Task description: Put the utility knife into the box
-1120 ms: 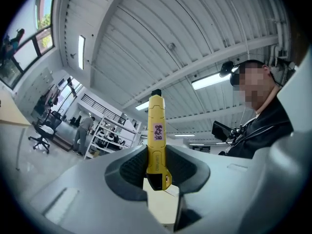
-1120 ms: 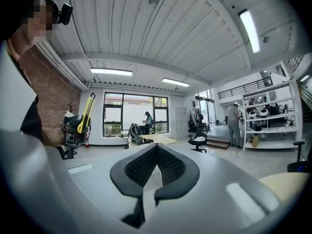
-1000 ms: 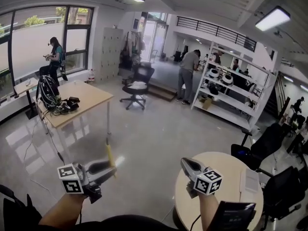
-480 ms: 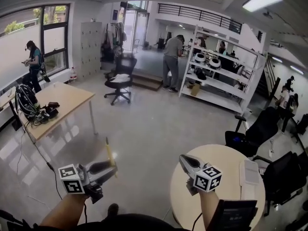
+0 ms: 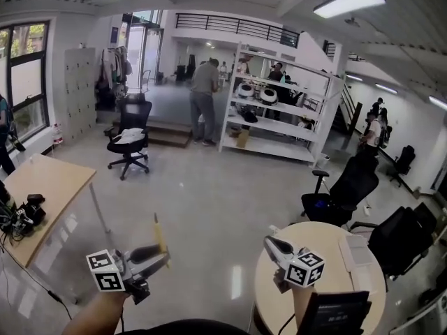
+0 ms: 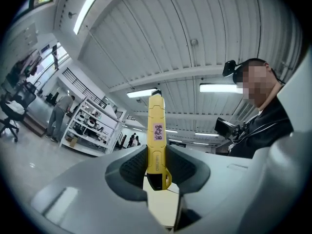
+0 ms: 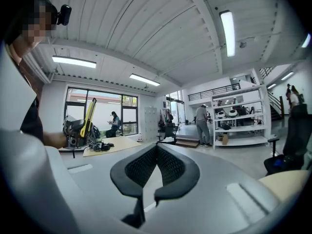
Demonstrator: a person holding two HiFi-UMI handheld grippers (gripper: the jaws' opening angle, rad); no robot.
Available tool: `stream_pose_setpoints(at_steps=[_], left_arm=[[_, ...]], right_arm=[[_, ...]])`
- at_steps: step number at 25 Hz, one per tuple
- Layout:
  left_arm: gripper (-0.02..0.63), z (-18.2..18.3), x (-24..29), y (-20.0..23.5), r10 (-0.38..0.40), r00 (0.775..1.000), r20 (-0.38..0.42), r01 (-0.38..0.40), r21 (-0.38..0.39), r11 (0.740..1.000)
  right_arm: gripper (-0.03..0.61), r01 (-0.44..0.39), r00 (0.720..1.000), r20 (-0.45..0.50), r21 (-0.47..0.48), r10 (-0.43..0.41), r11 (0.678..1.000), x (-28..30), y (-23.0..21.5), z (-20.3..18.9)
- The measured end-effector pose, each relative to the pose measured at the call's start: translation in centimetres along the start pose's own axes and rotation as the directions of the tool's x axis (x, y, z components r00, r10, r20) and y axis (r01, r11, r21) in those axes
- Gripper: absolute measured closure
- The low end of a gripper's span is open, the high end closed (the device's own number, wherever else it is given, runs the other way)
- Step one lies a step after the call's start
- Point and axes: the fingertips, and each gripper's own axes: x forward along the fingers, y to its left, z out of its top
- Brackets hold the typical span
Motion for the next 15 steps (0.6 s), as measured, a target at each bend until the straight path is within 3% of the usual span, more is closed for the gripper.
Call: stream_pose_setpoints(at_steps=[7,15], left_arm=[[0.505,1.4,3.6,9.7,-0.113,0.991,-0.067,0.110,-0.049,0.993],[0.505,-0.5,15.1,13.9,-0.247,0.963,-0.111,0.237,-0.097,0.967]], right_arm=[[0.565,0.162,0.987,-0.010,0.042,-0.161,0.986,3.4,-4.1,-0.3],[0.565,0.314,0.949,0.003,0.060,-0.315,0.948,-0.1,-12.9,0.0]])
